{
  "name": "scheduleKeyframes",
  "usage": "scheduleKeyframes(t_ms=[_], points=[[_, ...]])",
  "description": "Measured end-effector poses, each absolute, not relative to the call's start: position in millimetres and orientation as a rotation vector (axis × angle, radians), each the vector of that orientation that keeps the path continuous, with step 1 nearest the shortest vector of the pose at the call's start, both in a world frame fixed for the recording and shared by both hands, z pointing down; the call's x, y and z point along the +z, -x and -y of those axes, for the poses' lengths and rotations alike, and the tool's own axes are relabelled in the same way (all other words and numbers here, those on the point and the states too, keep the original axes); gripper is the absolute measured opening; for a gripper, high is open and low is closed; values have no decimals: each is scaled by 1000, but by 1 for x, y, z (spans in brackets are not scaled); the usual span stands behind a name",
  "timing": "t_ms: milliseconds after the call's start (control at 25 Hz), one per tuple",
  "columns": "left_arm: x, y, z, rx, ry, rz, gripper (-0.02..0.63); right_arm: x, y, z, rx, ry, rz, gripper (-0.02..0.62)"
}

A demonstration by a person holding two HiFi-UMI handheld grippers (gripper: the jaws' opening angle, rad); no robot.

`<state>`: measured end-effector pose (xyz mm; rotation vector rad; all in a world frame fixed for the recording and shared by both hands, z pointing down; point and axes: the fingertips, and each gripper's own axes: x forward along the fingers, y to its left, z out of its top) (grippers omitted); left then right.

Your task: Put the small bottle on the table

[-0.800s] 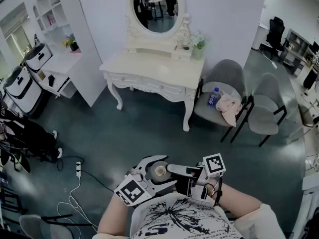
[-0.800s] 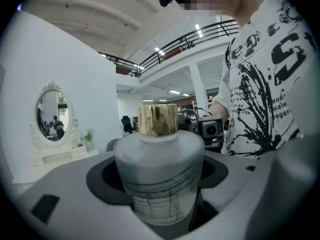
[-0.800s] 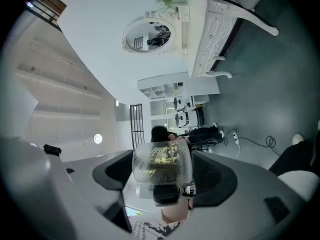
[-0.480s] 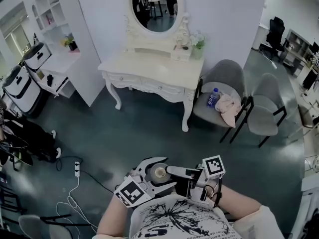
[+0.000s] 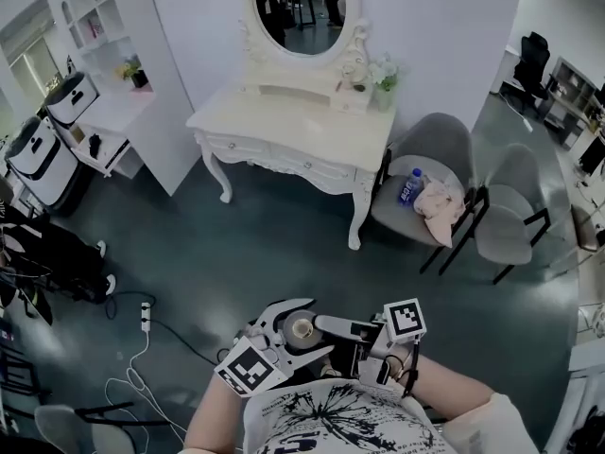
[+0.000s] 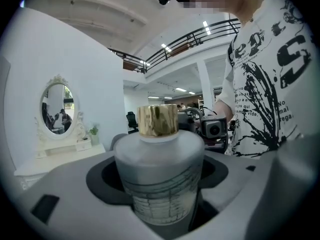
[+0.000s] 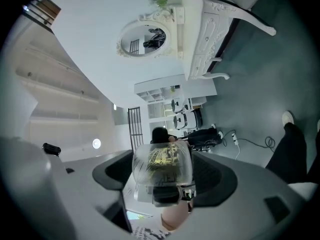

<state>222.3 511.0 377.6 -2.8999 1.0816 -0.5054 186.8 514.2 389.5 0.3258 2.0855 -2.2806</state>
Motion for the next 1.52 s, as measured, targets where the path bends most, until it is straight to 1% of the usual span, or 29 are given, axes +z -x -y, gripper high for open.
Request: scheduleKeyframes(t_ms=[400, 880, 1080, 1280, 1520], points=[[389, -163, -437, -457, 2961, -975, 354, 402, -126, -438, -2287, -249, -2056, 377], [376, -20, -290, -450, 2988, -766, 354, 389, 17, -288, -2195, -133, -2016, 377], [371, 29, -239, -457, 2988, -712, 354, 383, 66, -235, -2165, -110, -1997, 377], [373, 56, -193, -465, 2987, -693, 354, 385, 93, -189, -2154, -87, -1990, 377], [389, 67, -132, -481, 3001, -697, 354, 401, 103, -127, -2164, -69, -1981, 377]])
